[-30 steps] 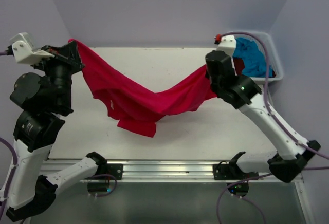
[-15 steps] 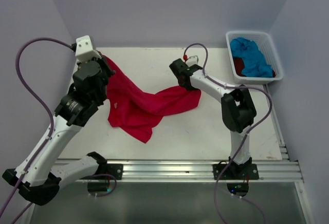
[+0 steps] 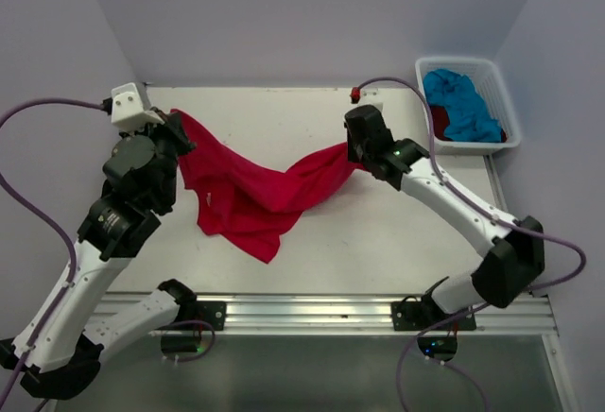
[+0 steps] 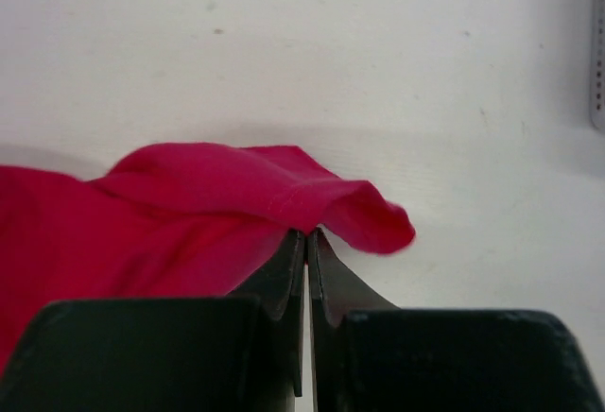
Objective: Fold and stack the t-shirts
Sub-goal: Flatten out the tshirt
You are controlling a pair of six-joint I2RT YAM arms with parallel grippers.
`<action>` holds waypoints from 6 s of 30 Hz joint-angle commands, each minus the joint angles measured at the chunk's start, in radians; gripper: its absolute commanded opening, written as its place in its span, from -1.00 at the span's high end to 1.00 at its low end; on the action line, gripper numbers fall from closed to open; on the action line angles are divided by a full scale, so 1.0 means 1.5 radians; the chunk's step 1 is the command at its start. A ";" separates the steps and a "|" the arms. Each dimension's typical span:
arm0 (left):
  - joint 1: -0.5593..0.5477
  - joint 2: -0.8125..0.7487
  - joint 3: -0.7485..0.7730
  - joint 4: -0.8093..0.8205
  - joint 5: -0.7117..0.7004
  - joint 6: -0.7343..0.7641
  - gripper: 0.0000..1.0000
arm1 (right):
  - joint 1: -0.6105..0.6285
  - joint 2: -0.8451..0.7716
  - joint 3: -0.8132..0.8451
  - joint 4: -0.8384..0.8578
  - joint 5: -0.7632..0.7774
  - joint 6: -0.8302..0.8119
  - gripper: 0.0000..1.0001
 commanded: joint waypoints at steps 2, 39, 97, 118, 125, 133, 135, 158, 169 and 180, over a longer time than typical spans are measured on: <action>0.000 -0.046 0.010 0.027 0.065 0.006 1.00 | 0.048 -0.136 -0.010 0.015 -0.177 -0.078 1.00; 0.218 0.455 -0.009 -0.044 0.171 -0.049 1.00 | -0.013 0.275 0.237 -0.204 0.134 0.048 1.00; 0.232 0.193 -0.170 -0.003 0.137 -0.157 1.00 | -0.132 0.167 -0.008 0.052 -0.214 0.039 -0.15; 0.232 0.166 -0.179 -0.011 0.143 -0.159 1.00 | -0.078 0.226 -0.132 0.118 -0.240 0.084 0.38; 0.232 0.159 -0.182 -0.011 0.147 -0.158 1.00 | -0.056 0.147 -0.102 0.079 -0.205 0.071 0.63; 0.232 0.158 -0.185 -0.011 0.157 -0.159 1.00 | -0.054 0.138 -0.084 0.062 -0.151 0.056 1.00; 0.232 0.154 -0.188 -0.012 0.155 -0.158 1.00 | -0.053 0.132 -0.089 0.065 -0.151 0.057 1.00; 0.232 0.151 -0.195 -0.002 0.177 -0.155 1.00 | -0.049 0.164 0.050 0.233 -0.436 -0.043 1.00; 0.232 0.125 -0.202 -0.012 0.174 -0.152 1.00 | -0.042 0.514 0.390 0.067 -0.360 -0.018 1.00; 0.231 0.141 -0.209 0.005 0.206 -0.159 1.00 | -0.039 0.291 0.120 0.206 -0.310 -0.020 -0.30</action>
